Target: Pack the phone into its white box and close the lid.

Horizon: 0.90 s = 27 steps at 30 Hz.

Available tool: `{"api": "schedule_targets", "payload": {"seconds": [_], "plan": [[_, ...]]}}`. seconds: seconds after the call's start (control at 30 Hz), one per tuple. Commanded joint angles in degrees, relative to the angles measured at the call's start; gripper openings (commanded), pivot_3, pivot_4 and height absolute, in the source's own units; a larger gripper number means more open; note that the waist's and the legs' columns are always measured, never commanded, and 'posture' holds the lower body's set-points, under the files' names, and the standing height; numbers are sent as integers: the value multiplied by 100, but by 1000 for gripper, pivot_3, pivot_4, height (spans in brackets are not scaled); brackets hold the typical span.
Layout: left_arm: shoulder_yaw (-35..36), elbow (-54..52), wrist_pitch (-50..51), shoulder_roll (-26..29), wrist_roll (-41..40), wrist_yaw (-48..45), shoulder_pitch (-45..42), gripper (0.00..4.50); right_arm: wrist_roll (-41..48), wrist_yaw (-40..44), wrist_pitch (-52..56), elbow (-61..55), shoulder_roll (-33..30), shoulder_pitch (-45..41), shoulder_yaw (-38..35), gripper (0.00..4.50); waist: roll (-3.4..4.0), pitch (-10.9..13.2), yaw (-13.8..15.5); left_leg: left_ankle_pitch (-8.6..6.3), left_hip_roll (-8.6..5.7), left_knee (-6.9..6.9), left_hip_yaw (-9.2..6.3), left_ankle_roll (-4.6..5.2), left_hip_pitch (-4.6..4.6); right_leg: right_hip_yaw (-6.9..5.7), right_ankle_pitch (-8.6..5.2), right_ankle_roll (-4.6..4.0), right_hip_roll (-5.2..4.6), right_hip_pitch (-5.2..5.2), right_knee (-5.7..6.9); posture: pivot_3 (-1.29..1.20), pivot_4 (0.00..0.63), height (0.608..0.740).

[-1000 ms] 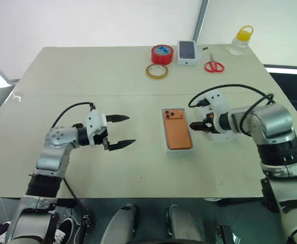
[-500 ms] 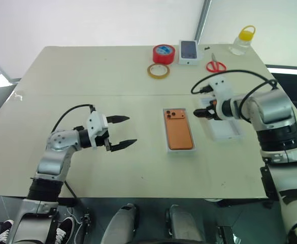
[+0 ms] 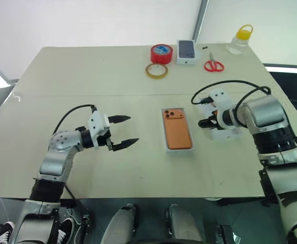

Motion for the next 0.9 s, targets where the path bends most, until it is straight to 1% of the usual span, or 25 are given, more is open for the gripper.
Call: {"api": "schedule_targets", "payload": {"seconds": [0.03, 0.17, 0.4, 0.47, 0.5, 0.57, 0.6, 0.67, 0.7, 0.9], "plan": [[-27, -244, 19, 0, -21, 73, 33, 4378, 31, -98, 455, -230, 67, -142, -172, 3469, 0, 0, 5, 0, 0, 0, 0, 0, 0, 0, 0, 0, 0, 0, 0, 0, 150, 740], [-55, -262, 24, -27, -11, 122, 51, 4378, -45, -258, 560, -220, 156, -207, -234, 3469, 0, 0, 0, 0, 0, 0, 0, 0, 0, 0, 0, 0, 0, 0, 0, 0, 150, 740], [-89, -281, 60, -35, -6, 197, 60, 4378, -236, -540, 239, 98, 317, -379, -379, 3469, 0, 0, -2, 0, 0, 0, 0, 0, 0, 0, 0, 0, 0, -1, 0, 0, 150, 740], [-96, -299, 73, -51, -11, 241, 56, 4431, -212, -532, 247, 85, 317, -321, -383, 2964, 0, 0, -1, 0, -1, 0, 0, 0, 0, 0, 0, 0, 0, -1, 0, 0, 150, 740], [-99, -312, 80, -53, -14, 257, 62, 4431, -207, -543, 275, 56, 327, -291, -395, 2604, 0, 0, -2, 0, -1, 0, 0, 0, 0, 0, 0, 0, 0, -1, 0, 0, 150, 740], [-103, -334, 93, -51, -16, 274, 83, 4431, -258, -586, 230, 19, 319, -254, -363, 1687, 0, 0, -6, 0, -1, -1, 0, 0, 0, 1, 0, 0, 0, -1, 0, 0, 150, 740], [-103, -343, 97, -48, -14, 277, 96, 4431, -228, -561, 230, 38, 340, -246, -407, 1103, 0, 0, -7, 0, -1, 0, 0, 0, 0, 0, 0, 0, 0, -1, 0, 0, 150, 740], [-102, -344, 109, -44, -6, 293, 102, 4431, -242, -573, 208, 54, 335, -251, -405, 156, 0, 0, -6, 0, -1, -1, 0, 0, 0, 1, 0, 0, 0, -1, 0, 0, 150, 740], [-99, -334, 107, -38, -3, 296, 97, 4431, -246, -589, 212, 64, 354, -259, -430, 70, 0, 0, -6, 0, -1, -1, 0, 0, 0, 0, 0, 0, 0, -1, 0, 0, 150, 740], [-89, -263, 117, -32, -19, 334, 36, 4431, -308, -750, 243, 48, 448, -219, -606, 70, 0, 0, -6, 0, -1, -1, 0, 0, 0, 1, 0, 0, 0, -1, 0, 0, 150, 740]]}}
